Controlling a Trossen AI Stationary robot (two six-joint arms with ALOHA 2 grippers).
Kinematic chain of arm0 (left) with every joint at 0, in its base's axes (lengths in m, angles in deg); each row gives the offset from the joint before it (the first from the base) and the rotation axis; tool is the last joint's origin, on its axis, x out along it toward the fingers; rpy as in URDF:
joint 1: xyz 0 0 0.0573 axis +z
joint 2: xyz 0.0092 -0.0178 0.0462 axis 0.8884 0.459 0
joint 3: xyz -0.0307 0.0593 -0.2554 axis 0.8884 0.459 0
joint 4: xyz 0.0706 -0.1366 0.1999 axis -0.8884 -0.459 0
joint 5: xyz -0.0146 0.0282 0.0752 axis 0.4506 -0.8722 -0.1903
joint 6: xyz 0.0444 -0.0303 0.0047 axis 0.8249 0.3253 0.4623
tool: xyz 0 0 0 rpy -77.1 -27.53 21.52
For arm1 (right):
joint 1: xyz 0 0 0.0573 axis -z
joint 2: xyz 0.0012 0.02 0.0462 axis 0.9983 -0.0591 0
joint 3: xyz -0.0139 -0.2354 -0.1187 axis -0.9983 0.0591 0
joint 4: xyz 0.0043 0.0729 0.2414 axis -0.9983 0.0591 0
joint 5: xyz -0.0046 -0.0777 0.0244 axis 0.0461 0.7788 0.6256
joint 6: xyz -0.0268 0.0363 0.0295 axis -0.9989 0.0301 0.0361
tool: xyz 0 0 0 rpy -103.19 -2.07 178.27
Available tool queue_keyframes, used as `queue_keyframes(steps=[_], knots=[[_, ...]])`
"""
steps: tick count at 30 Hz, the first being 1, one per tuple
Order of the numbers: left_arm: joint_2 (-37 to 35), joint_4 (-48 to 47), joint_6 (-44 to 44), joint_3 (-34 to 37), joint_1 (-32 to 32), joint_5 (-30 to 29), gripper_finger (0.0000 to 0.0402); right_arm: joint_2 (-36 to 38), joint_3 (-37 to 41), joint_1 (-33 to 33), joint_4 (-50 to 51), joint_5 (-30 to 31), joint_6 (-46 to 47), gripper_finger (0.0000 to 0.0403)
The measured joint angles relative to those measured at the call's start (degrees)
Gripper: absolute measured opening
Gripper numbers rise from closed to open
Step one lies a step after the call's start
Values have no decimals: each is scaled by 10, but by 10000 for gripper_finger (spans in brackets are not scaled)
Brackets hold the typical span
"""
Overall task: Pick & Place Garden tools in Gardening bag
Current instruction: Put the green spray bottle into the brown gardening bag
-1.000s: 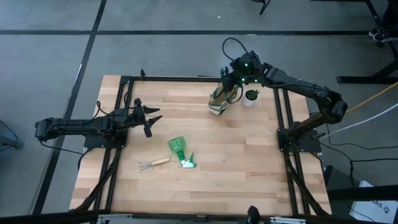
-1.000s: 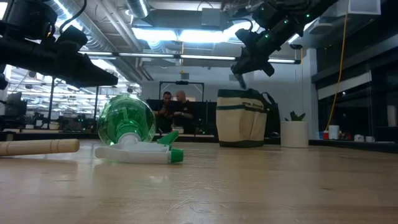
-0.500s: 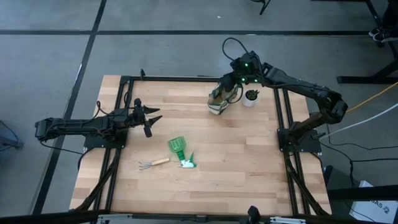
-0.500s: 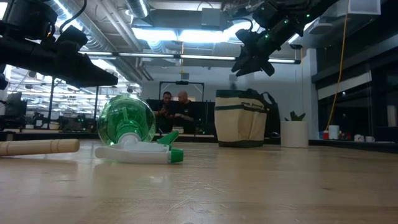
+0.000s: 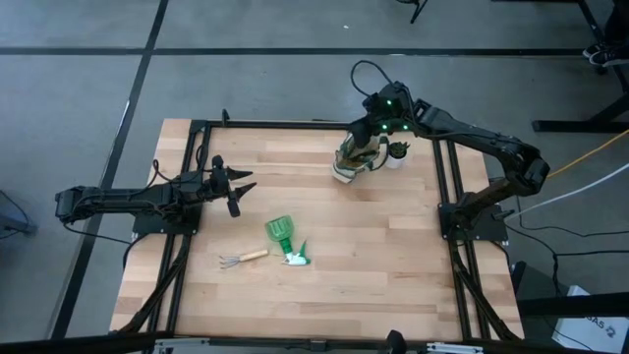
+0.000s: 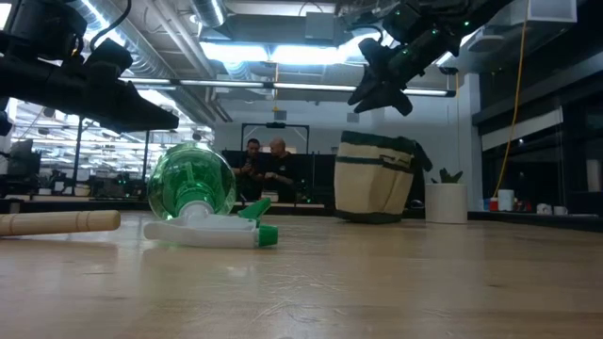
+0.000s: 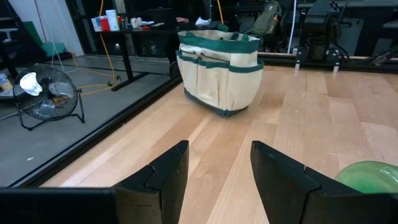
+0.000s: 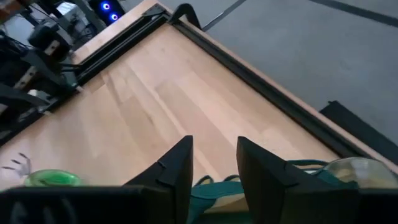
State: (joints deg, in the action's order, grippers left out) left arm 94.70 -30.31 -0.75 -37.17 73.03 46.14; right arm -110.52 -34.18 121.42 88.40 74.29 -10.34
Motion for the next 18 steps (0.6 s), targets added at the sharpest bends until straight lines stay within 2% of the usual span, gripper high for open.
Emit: queue_keyframes(steps=[8,18], knots=[[0,0,0,0,0,0,169,14,0,-9,0,-64,15,124],[0,0,0,0,0,0,169,23,0,-81,0,-65,14,124]])
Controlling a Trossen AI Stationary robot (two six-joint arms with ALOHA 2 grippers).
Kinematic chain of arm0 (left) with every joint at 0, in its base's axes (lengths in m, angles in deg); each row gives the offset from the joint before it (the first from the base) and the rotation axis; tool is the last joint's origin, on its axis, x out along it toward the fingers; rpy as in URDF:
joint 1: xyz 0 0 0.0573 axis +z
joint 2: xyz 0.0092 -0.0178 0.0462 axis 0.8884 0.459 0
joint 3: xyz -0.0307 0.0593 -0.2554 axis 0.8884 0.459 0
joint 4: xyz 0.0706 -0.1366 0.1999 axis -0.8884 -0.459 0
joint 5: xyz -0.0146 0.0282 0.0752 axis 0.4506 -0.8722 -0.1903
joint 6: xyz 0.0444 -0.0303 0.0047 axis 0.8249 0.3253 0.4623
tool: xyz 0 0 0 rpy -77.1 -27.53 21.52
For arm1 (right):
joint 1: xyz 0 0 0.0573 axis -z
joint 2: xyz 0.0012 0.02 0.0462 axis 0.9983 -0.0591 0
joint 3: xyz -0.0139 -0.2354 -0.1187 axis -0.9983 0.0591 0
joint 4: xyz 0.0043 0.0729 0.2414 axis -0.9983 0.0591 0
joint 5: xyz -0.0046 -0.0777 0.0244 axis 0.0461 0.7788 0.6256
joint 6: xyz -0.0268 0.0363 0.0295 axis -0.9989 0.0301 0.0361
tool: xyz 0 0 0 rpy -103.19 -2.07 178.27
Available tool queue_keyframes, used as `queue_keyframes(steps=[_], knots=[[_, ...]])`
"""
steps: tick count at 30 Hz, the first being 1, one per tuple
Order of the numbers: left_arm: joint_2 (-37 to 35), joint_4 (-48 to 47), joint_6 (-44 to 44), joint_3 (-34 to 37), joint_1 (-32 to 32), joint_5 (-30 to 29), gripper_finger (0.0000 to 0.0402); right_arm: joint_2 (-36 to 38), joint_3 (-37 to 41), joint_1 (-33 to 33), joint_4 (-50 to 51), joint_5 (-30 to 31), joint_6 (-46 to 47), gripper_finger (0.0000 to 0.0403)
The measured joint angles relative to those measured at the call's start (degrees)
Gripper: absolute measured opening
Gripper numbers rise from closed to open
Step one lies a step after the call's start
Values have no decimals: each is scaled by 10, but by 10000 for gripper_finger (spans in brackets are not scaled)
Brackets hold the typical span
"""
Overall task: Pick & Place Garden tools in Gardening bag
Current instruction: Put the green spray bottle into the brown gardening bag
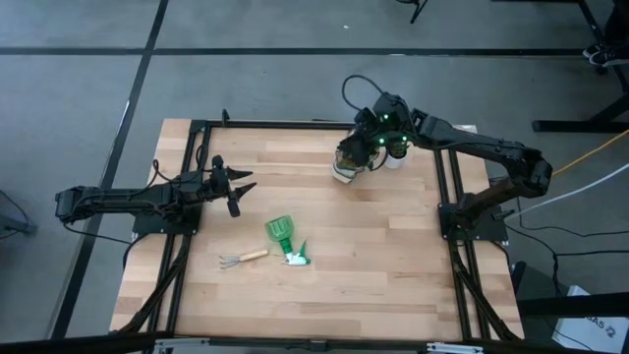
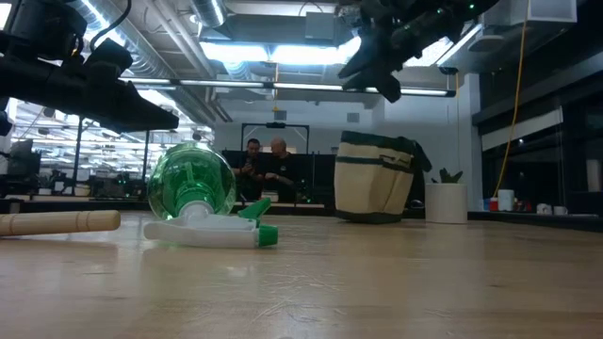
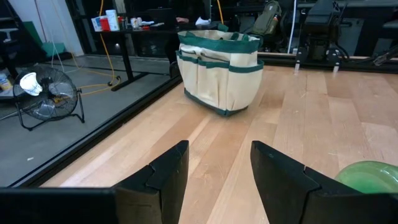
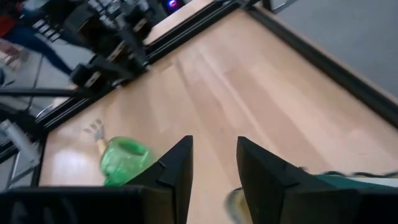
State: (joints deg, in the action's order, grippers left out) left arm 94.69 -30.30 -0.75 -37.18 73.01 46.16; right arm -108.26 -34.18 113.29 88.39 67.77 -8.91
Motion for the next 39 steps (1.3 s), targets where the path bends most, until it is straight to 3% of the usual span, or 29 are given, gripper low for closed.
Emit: queue_keyframes(steps=[22,28,32,39], knots=[[0,0,0,0,0,0,169,0,0,-184,0,1,-85,124],[0,0,0,0,0,0,169,0,0,-239,0,72,-84,124],[0,0,0,0,0,0,169,0,0,-280,-3,119,-30,124],[0,0,0,0,0,0,169,-25,-1,-348,-32,185,153,124]])
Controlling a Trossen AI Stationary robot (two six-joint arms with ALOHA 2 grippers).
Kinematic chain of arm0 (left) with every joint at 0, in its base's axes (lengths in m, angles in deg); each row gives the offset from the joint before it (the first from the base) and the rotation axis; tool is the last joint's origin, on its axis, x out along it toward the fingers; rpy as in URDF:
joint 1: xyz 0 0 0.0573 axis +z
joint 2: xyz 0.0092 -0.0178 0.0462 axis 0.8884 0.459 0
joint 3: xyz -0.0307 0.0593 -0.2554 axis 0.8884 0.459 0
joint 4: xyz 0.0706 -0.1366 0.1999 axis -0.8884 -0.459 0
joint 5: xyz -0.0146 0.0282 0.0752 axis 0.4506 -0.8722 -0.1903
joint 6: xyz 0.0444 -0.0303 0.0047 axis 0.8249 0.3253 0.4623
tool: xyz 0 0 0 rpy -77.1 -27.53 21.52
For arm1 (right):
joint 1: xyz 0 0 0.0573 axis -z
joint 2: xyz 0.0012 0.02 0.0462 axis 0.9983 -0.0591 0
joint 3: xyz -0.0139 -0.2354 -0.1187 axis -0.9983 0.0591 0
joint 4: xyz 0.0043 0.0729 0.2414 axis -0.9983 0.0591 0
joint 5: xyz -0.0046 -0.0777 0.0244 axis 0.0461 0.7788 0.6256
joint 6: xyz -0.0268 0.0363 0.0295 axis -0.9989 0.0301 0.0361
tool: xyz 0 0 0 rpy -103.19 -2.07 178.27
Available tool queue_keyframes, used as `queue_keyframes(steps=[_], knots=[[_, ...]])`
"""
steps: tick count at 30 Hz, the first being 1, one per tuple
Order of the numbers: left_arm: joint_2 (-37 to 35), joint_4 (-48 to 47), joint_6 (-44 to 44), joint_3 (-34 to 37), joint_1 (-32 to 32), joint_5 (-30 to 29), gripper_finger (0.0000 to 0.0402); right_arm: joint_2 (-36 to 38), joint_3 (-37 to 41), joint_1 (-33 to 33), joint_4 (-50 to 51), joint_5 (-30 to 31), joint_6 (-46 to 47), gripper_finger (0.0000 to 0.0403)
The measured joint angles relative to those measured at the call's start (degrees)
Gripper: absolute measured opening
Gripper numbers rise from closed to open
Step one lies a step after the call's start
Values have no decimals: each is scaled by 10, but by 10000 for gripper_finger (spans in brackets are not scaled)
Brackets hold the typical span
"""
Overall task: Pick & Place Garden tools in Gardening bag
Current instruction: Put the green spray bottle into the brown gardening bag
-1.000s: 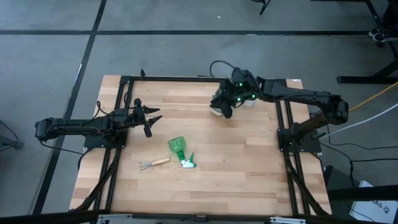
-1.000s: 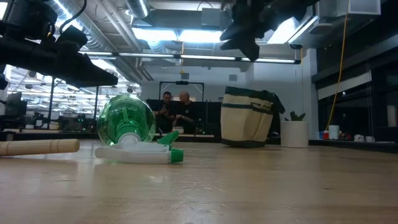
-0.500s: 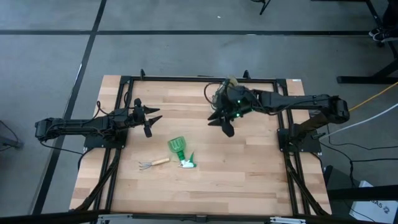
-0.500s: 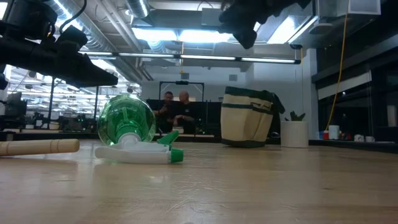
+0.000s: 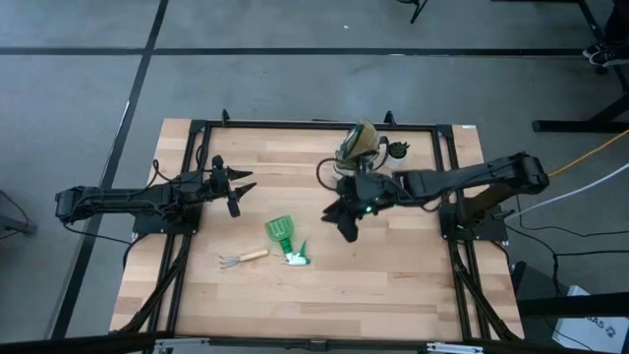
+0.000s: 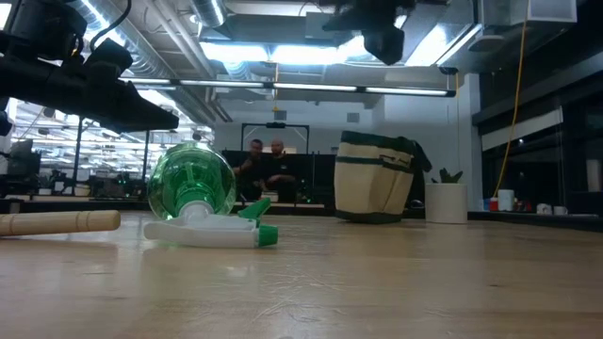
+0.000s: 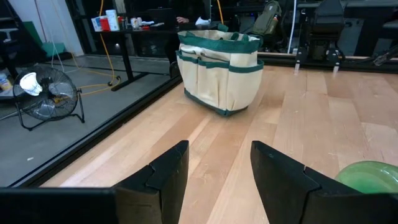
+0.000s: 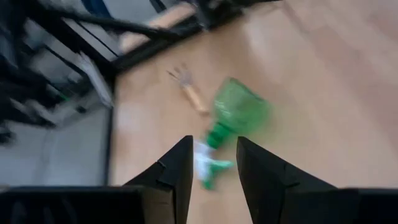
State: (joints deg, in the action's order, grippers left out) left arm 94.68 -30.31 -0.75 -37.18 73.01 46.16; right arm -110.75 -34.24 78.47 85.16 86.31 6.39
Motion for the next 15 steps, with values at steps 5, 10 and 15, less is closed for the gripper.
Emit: queue_keyframes(steps=[5,10,15], knots=[[0,0,0,0,0,0,169,-51,0,-41,-89,14,105,124],[0,0,0,0,0,0,169,-112,0,-67,-172,59,202,124],[0,0,0,0,0,0,169,-171,0,-77,-203,70,312,124]])
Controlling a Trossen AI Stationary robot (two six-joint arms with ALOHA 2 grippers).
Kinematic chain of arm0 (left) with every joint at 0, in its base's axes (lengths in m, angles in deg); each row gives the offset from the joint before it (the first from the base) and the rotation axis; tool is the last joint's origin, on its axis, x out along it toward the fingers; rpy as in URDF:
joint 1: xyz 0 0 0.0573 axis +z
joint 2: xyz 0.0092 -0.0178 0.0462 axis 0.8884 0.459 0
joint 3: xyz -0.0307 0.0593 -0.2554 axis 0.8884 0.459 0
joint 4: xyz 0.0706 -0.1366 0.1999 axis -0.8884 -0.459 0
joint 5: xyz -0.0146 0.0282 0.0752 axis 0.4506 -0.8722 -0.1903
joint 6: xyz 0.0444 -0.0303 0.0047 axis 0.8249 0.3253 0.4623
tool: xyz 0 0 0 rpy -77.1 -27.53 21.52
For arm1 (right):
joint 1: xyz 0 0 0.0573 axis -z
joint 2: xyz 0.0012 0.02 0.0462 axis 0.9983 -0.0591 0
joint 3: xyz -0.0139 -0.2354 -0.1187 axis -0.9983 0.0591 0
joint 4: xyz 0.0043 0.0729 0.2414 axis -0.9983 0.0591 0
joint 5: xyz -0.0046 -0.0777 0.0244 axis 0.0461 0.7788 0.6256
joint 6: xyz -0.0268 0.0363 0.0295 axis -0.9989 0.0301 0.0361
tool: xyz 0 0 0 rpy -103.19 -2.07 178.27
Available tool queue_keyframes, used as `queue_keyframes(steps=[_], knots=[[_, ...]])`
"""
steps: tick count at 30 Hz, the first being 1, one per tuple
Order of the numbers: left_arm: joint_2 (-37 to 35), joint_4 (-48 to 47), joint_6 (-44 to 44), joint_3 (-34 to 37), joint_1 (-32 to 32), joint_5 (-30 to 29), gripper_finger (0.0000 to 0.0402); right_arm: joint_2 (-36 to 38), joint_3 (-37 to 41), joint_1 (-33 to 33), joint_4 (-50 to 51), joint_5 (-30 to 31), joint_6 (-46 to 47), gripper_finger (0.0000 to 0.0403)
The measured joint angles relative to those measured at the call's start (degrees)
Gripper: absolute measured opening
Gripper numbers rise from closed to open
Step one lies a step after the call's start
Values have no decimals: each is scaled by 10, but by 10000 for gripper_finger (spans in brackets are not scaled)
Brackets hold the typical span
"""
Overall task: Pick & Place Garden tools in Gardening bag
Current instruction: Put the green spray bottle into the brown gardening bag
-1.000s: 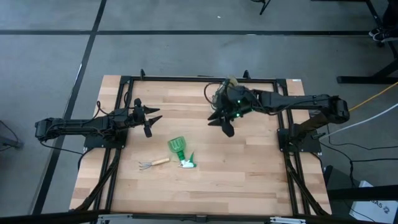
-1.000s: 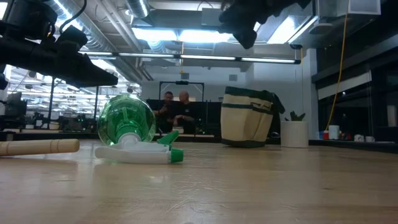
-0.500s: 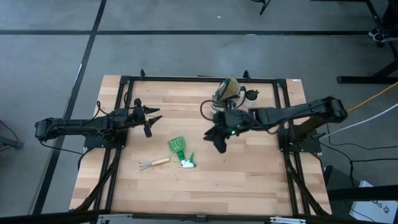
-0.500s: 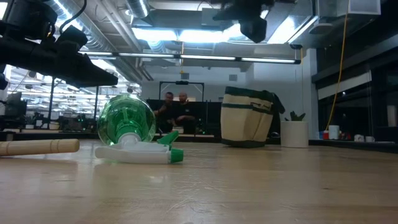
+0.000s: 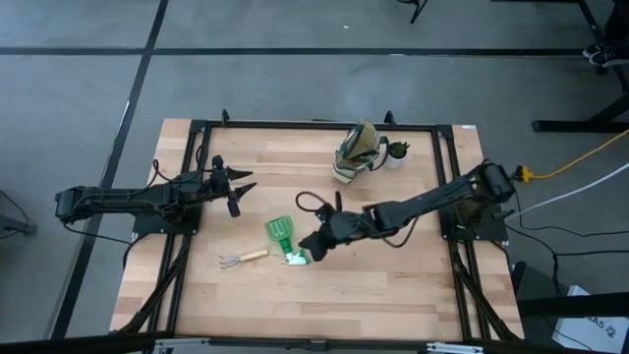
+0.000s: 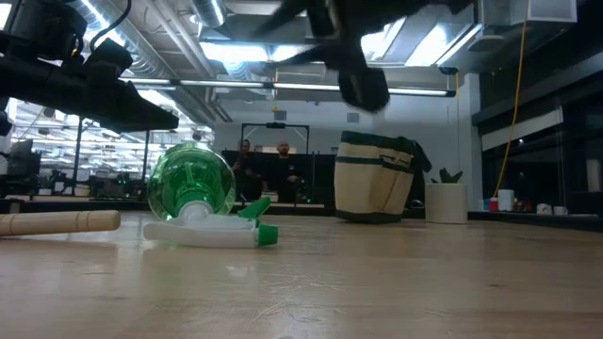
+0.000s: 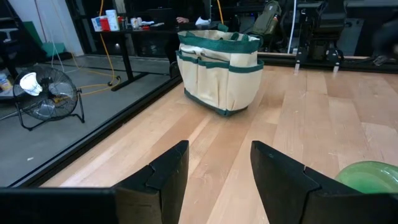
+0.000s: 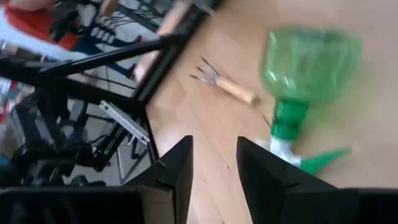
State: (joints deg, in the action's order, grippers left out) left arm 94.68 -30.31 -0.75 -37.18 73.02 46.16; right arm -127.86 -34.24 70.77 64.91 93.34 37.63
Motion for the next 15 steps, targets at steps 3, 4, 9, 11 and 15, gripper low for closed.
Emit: queue_keyframes(steps=[3,4,9,11,15], knots=[[0,0,0,0,0,0,169,-29,0,-1,2,-1,73,124],[0,0,0,0,0,0,169,-37,0,0,1,0,95,124],[0,0,0,0,0,0,169,-68,0,1,-1,0,173,124],[0,0,0,0,0,0,169,-77,0,1,0,0,186,124],[0,0,0,0,0,0,169,-94,1,1,6,0,189,124]])
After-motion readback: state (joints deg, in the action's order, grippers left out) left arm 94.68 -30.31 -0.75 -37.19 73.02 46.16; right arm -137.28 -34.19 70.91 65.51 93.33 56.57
